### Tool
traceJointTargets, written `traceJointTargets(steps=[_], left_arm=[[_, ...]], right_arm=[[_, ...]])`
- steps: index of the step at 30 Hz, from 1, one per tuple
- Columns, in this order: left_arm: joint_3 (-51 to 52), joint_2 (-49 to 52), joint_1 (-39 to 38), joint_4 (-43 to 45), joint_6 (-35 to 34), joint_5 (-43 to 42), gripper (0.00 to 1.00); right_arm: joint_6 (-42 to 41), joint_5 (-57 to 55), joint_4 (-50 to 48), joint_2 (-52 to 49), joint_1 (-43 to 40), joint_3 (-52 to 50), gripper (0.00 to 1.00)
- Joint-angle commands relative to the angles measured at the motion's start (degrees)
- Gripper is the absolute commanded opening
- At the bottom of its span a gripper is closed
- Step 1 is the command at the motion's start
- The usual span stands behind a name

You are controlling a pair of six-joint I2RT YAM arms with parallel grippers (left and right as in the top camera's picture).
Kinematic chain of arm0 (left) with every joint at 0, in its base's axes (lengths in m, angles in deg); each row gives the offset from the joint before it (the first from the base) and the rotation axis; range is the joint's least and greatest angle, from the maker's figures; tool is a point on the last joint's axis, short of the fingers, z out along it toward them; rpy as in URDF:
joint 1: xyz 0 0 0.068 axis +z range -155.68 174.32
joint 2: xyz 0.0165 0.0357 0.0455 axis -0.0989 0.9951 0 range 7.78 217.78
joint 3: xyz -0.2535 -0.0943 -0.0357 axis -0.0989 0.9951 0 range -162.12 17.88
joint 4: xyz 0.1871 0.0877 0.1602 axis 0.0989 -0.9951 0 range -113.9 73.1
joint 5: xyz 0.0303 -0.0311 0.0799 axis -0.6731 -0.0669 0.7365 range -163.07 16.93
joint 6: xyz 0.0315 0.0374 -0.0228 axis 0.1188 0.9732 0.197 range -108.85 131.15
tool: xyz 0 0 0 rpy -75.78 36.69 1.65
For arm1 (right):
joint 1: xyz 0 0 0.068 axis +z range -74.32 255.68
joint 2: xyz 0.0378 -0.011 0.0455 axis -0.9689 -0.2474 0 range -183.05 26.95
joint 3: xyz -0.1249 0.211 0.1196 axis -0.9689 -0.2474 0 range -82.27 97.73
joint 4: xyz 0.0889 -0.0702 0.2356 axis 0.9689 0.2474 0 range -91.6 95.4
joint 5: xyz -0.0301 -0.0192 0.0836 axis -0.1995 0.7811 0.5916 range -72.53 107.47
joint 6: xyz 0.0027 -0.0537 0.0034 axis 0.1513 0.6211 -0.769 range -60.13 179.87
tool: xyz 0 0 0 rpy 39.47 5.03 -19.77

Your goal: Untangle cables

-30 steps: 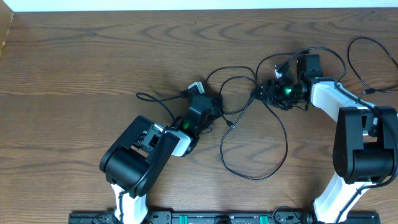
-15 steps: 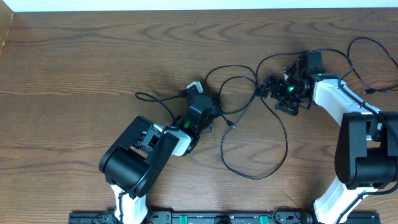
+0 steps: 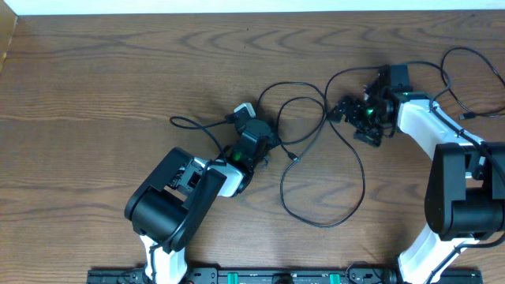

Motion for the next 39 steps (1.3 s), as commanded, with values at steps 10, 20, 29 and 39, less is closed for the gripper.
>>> traceJointTargets(steps=[10, 20, 29, 39], left_arm=[[1.75, 2.03, 0.07, -4.00, 0.31, 3.13, 0.14], [1.75, 2.03, 0.07, -4.44, 0.31, 3.13, 0.14], [1.75, 2.03, 0.07, -4.44, 0.31, 3.13, 0.14], [1.75, 2.03, 0.07, -4.42, 0.31, 3.13, 0.14]], right_arm=[[-2.73, -2.67, -10.08, -3.28, 2.03, -2.69, 0.99], [-17.53, -41.90, 8.26, -3.28, 7.74, -2.69, 0.99], [-17.11, -27.69, -1.14, -3.28, 3.98, -2.69, 0.99], [-4.20, -1.88, -19.23, -3.28, 7.74, -2.69, 0.99]])
